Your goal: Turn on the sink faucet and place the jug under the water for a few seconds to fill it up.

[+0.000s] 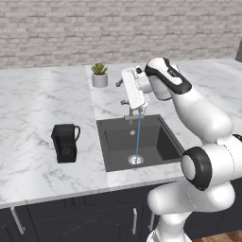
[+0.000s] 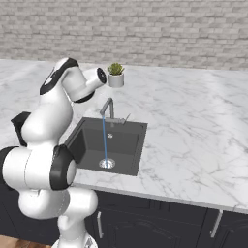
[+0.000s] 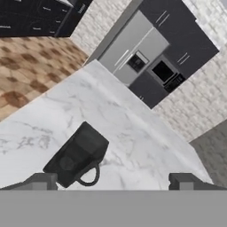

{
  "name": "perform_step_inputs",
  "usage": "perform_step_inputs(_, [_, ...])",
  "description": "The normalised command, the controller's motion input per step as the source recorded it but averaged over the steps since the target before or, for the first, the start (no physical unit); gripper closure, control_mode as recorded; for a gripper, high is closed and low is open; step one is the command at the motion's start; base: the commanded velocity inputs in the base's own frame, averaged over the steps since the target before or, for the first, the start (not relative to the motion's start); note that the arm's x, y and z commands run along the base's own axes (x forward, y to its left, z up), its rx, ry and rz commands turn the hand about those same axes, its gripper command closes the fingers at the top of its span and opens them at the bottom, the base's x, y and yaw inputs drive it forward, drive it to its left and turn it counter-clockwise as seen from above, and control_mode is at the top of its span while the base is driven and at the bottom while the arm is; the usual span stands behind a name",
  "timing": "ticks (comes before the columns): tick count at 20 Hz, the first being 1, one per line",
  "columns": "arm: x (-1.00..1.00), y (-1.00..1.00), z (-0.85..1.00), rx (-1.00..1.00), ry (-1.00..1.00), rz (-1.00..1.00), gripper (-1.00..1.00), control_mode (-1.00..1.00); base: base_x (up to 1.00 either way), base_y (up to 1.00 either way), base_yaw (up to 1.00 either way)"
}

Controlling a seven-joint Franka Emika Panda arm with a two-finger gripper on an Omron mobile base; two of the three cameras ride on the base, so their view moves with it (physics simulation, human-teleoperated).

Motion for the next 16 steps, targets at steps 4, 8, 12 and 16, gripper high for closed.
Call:
perform_step_inputs(4, [0.26, 0.60, -0.42, -0.14, 0.03, 0.00, -1.00, -1.00, 0.00, 0.00, 0.00])
perform_step_inputs(8, [0.36, 0.46, -0.52, -0.13, 0.07, 0.00, -1.00, -1.00, 0.00, 0.00, 0.00])
perform_step_inputs(12, [0.33, 0.31, -0.53, -0.07, 0.06, 0.00, -1.00, -1.00, 0.00, 0.00, 0.00])
perform_step_inputs(16, [0.28, 0.26, -0.49, -0.06, 0.06, 0.00, -1.00, -1.00, 0.00, 0.00, 0.00])
